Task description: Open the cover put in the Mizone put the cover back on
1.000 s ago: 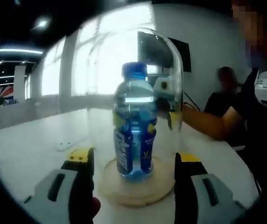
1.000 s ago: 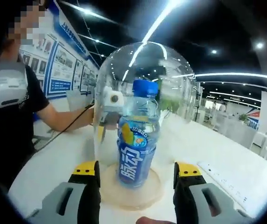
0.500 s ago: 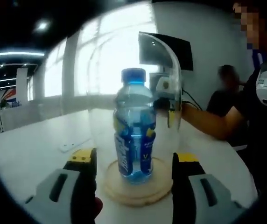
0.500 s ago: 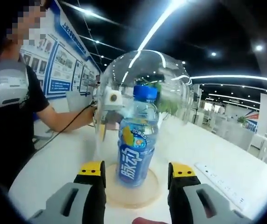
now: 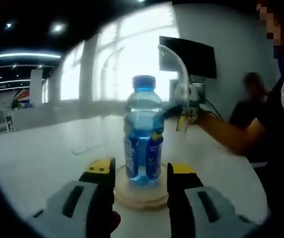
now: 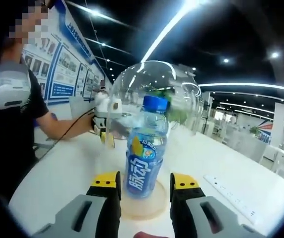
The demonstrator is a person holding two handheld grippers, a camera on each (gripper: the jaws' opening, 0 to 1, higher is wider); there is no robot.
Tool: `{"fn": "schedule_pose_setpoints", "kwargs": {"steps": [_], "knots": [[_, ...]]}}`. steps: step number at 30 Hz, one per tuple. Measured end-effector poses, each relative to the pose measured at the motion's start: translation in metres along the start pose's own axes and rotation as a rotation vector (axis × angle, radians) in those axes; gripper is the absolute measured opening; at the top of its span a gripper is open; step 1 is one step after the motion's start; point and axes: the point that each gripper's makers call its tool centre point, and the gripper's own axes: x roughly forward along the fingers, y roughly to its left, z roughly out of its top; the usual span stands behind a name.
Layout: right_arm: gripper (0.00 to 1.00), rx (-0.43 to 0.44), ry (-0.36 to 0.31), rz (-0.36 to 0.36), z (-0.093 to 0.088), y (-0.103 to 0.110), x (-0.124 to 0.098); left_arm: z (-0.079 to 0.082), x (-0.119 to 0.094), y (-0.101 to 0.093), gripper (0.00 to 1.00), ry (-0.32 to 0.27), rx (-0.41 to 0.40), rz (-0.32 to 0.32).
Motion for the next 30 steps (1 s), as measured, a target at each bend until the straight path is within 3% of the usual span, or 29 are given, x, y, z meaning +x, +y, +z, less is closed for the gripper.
{"fn": "schedule_pose_setpoints", "kwargs": {"steps": [4, 10, 18, 24, 30], "knots": [[0.24, 0.0, -0.028, -0.013, 0.005, -0.001, -0.003, 0.002, -0.012, -0.005, 0.33, -0.032, 0.006, 0.02], [0.24, 0.047, -0.029, -0.086, 0.004, -0.002, -0.006, -0.003, -0.026, -0.008, 0.33, -0.049, 0.042, 0.075], [0.23, 0.107, -0.024, -0.19, -0.012, 0.011, -0.016, -0.012, -0.04, -0.009, 0.33, -0.068, -0.019, 0.131], [0.23, 0.124, -0.032, -0.26, -0.021, 0.018, -0.019, -0.013, -0.048, -0.015, 0.33, -0.085, -0.001, 0.167], [0.23, 0.207, -0.068, -0.342, -0.029, 0.019, -0.025, -0.016, -0.059, -0.026, 0.33, -0.083, 0.017, 0.198]]}}
